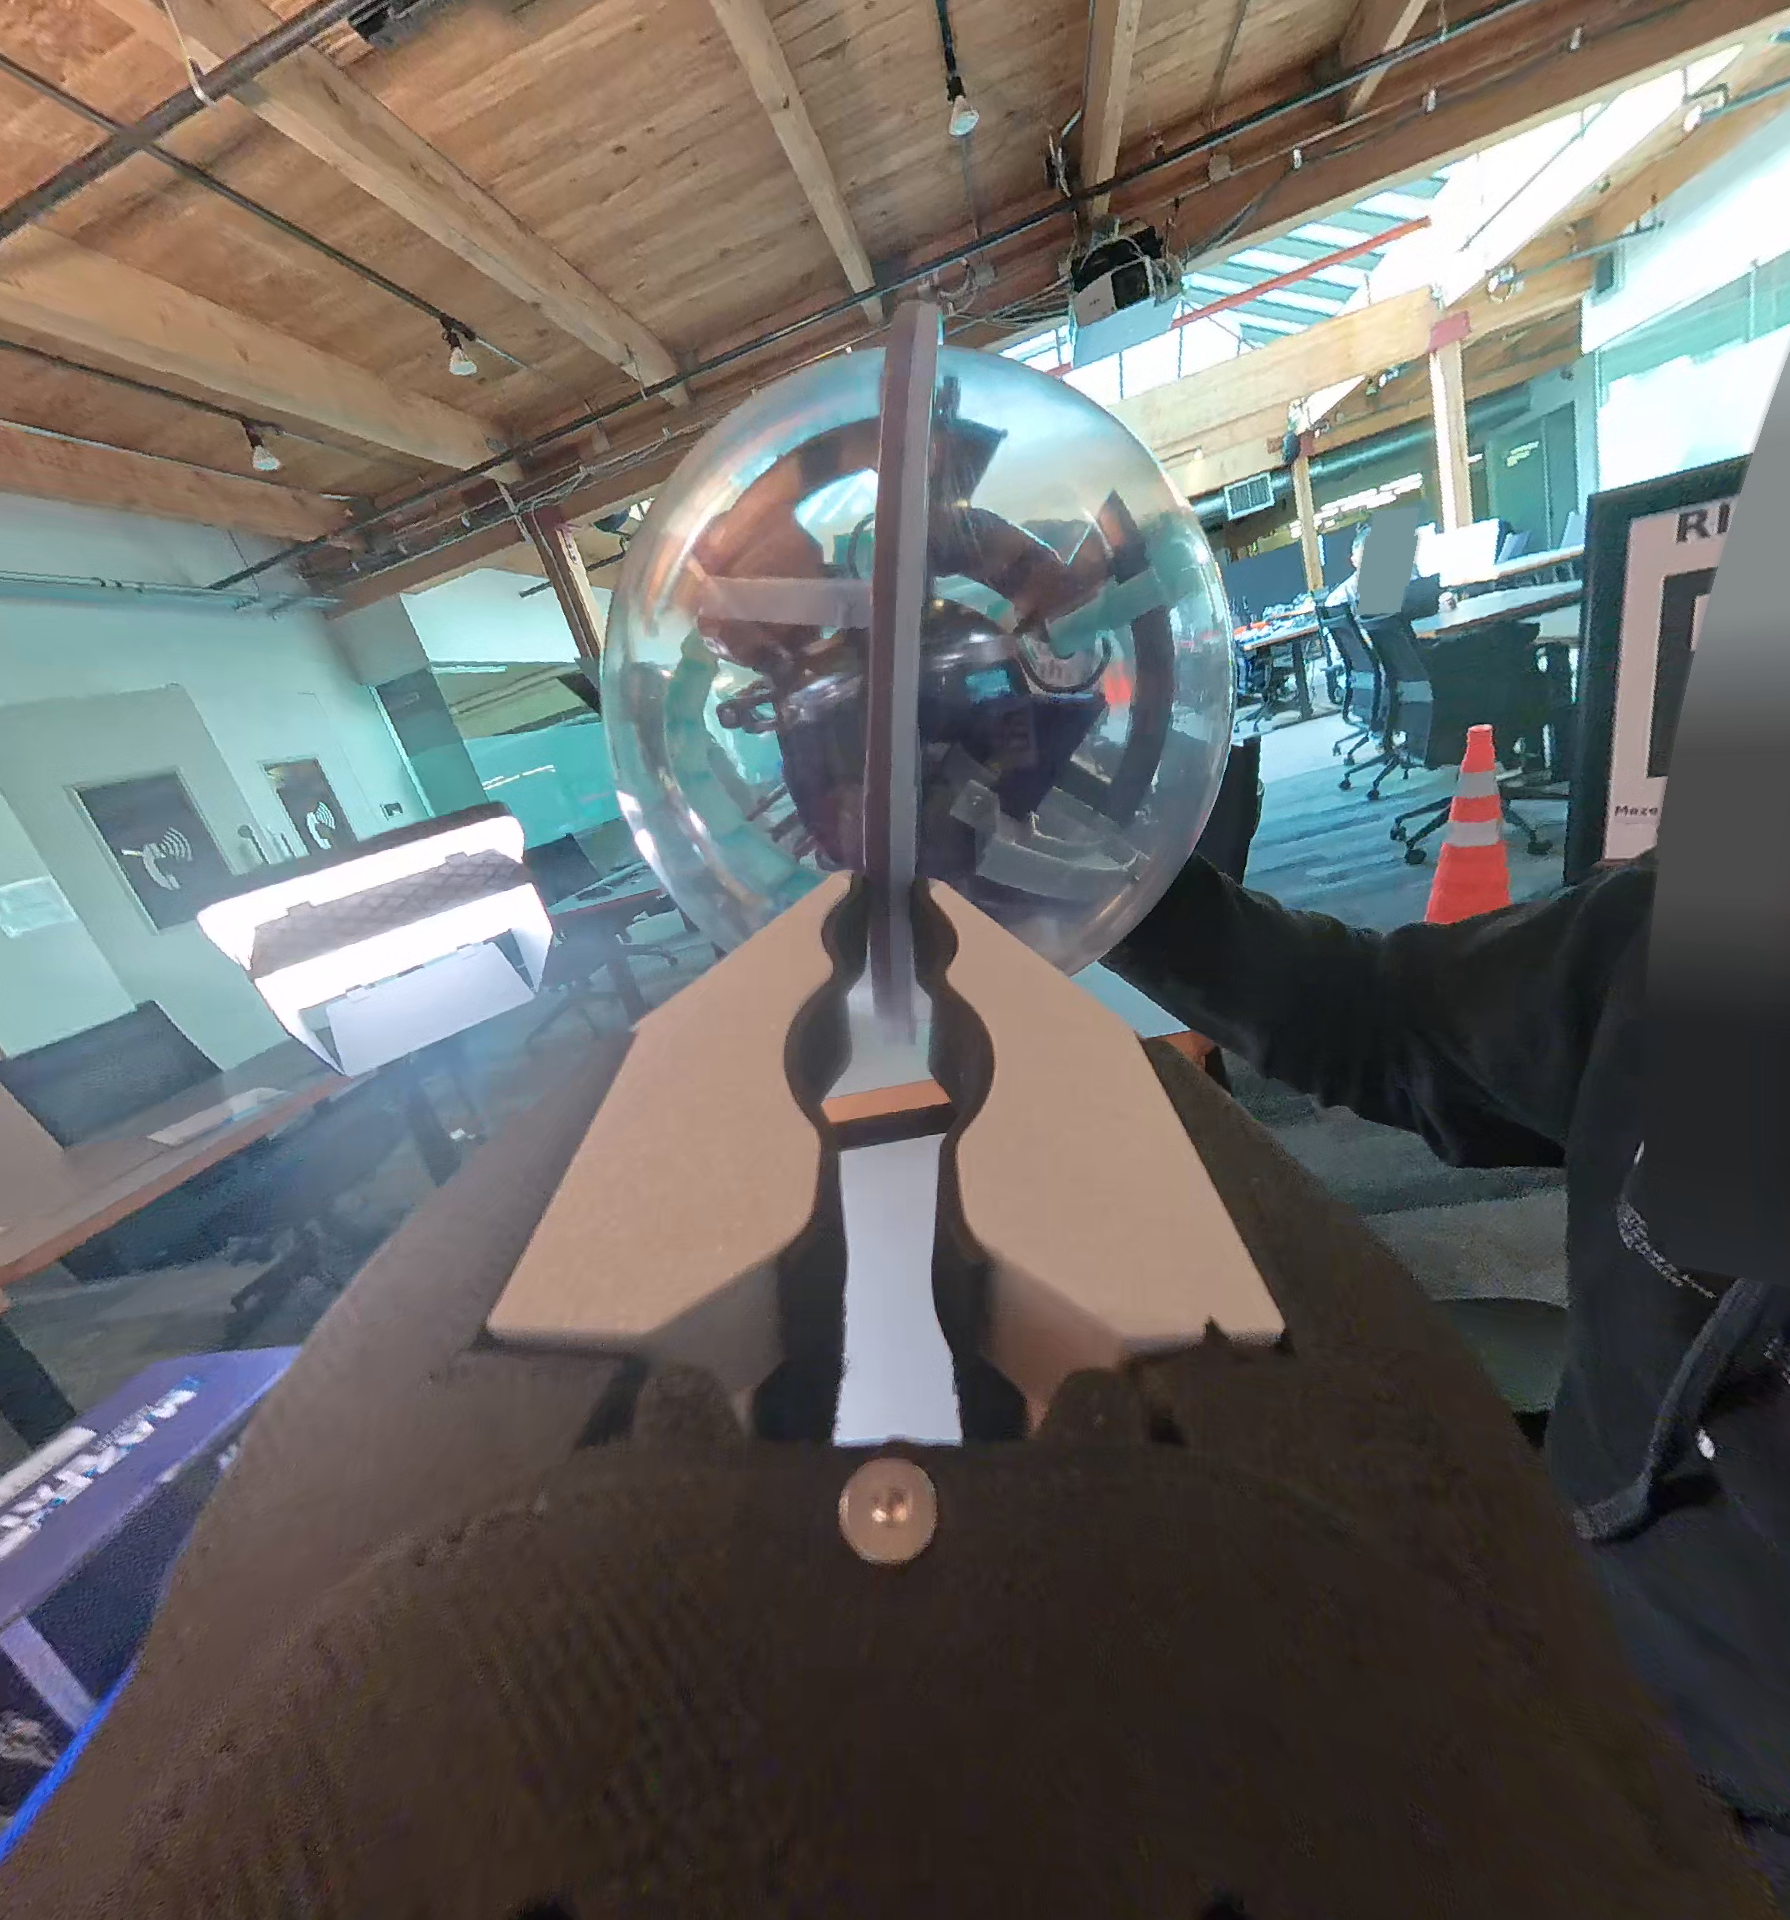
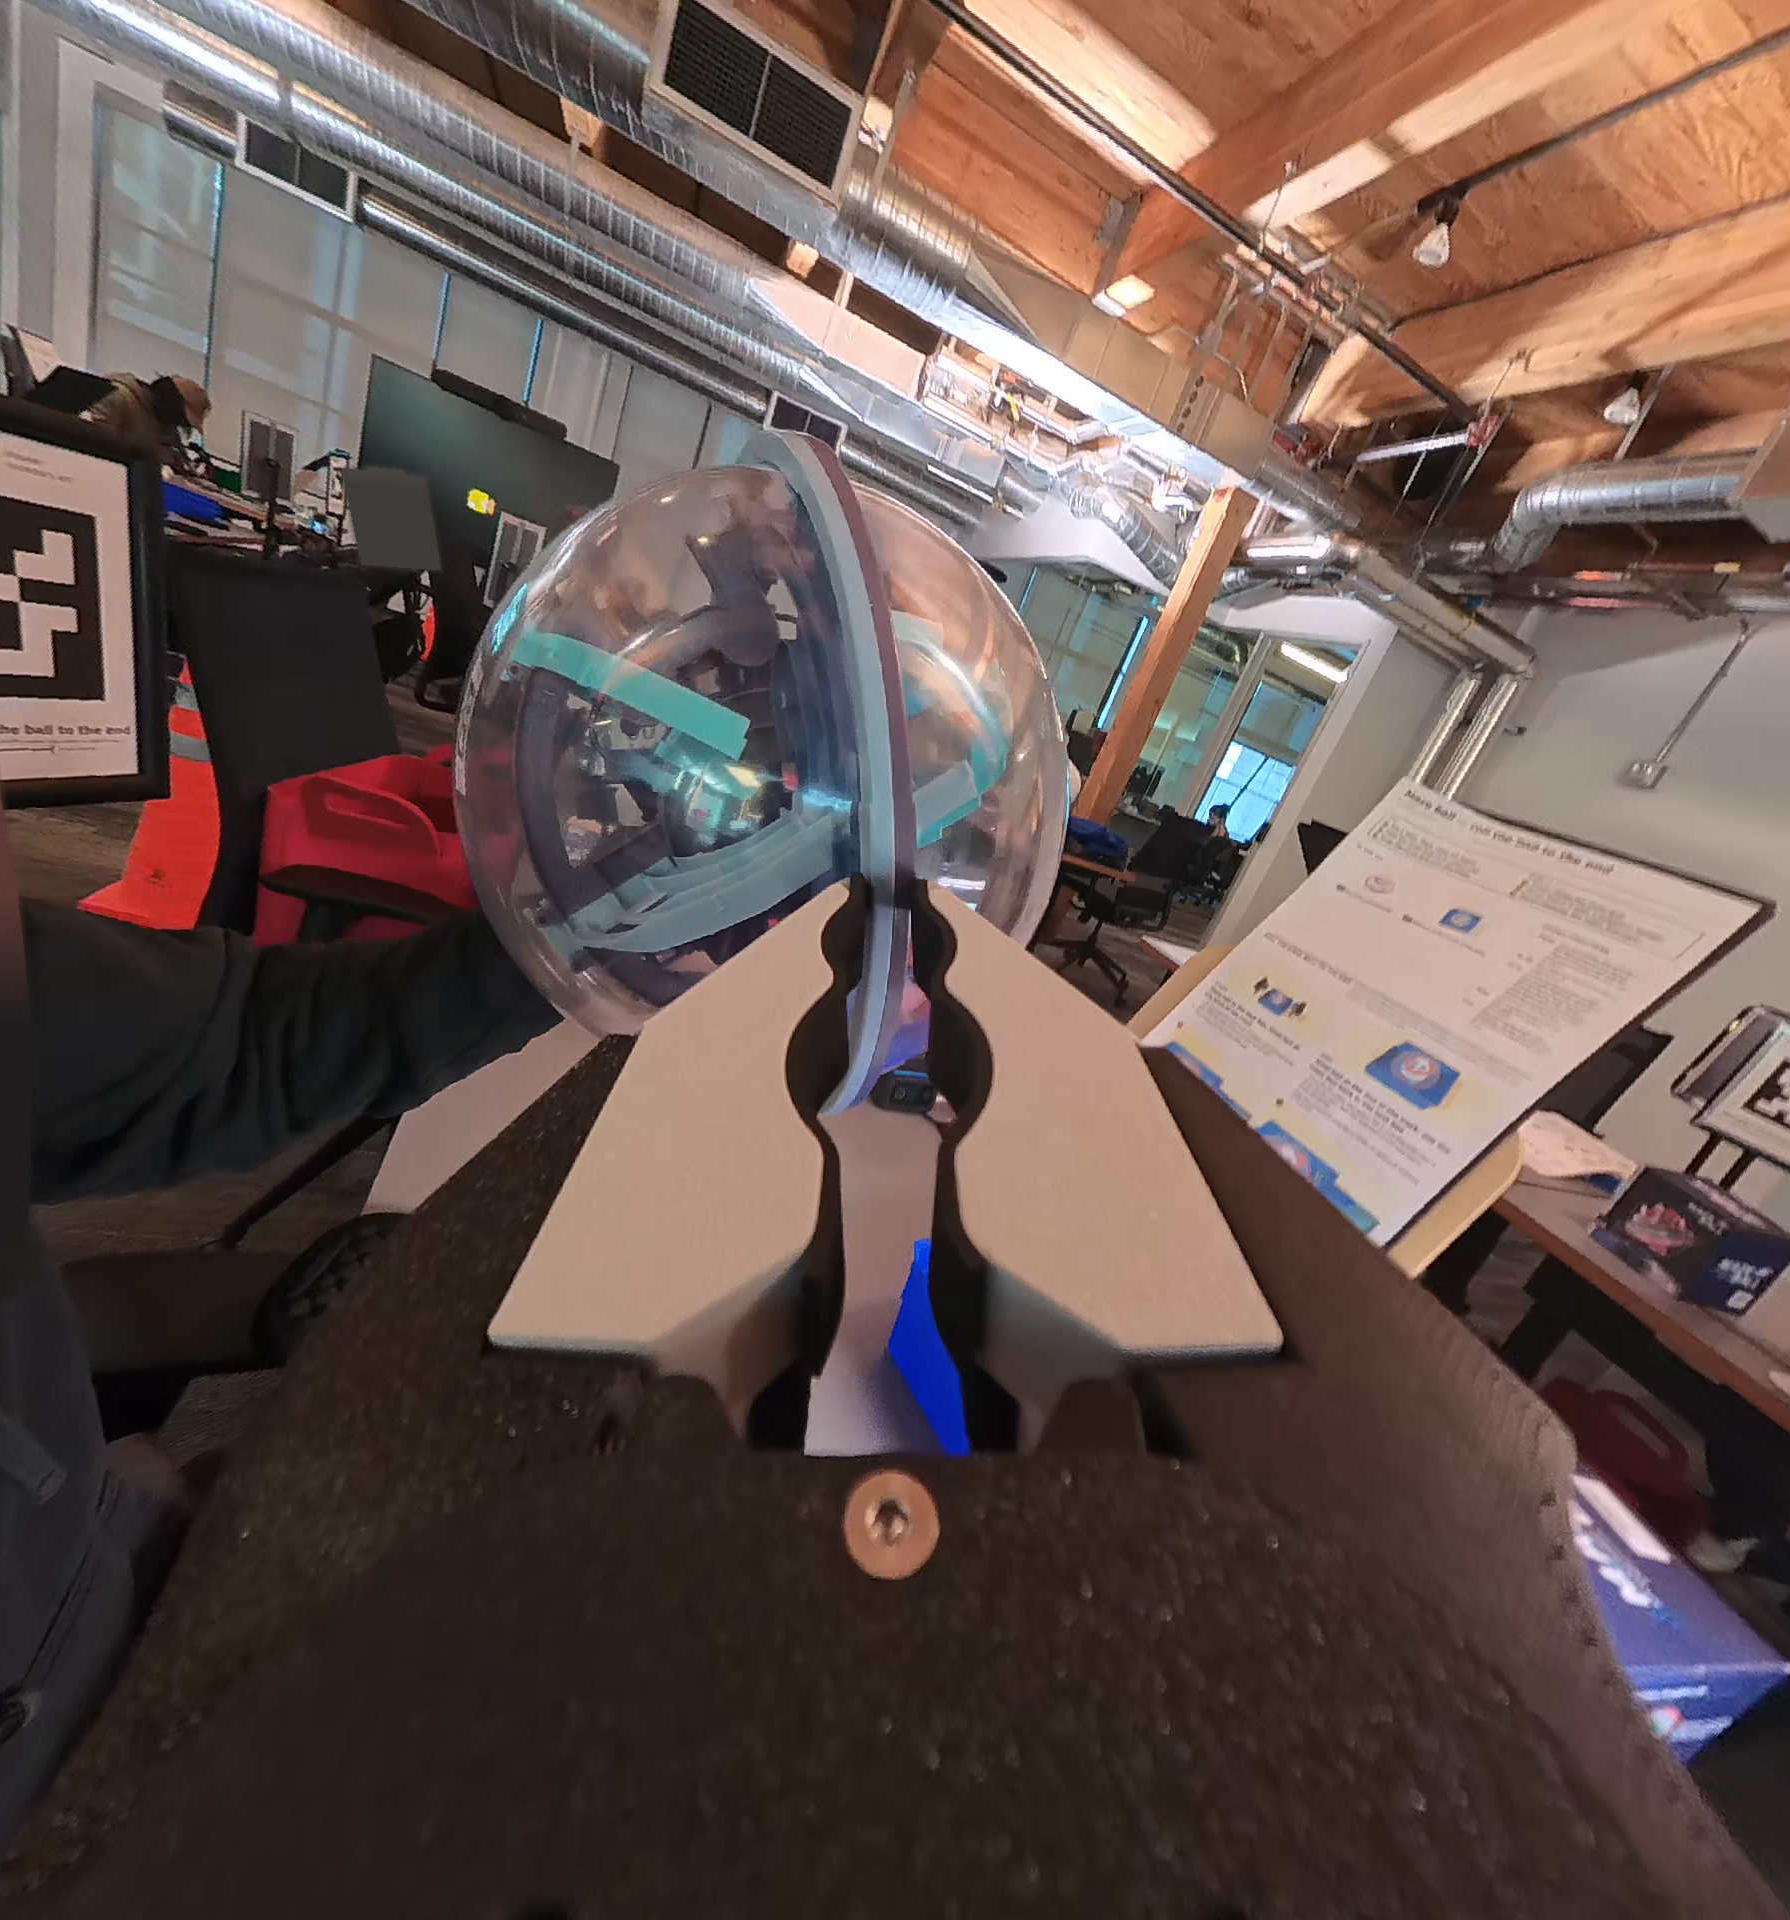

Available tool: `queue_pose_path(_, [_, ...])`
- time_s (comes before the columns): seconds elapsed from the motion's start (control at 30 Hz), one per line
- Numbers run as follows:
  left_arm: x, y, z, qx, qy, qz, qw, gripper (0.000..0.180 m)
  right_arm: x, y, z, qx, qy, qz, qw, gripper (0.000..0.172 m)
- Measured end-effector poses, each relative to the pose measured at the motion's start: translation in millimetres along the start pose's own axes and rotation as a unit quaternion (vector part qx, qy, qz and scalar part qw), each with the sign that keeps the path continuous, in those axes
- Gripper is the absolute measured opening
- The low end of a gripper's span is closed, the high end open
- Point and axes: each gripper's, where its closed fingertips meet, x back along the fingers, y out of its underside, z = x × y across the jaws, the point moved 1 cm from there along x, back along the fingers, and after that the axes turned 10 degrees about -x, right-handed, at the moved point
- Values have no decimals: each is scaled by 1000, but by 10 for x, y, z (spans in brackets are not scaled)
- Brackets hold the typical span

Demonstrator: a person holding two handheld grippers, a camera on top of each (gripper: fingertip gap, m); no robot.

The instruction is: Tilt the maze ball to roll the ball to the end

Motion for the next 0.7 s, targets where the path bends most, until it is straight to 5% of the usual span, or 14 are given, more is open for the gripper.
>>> queue_pose_path(0.33, [74,558,94,104,-12,0,995,6,105,448,61,-50,14,-30,998,5])
queue_pose_path(0.7, [78,755,109,130,-11,-14,991,6,200,720,124,-79,24,-35,996,6])
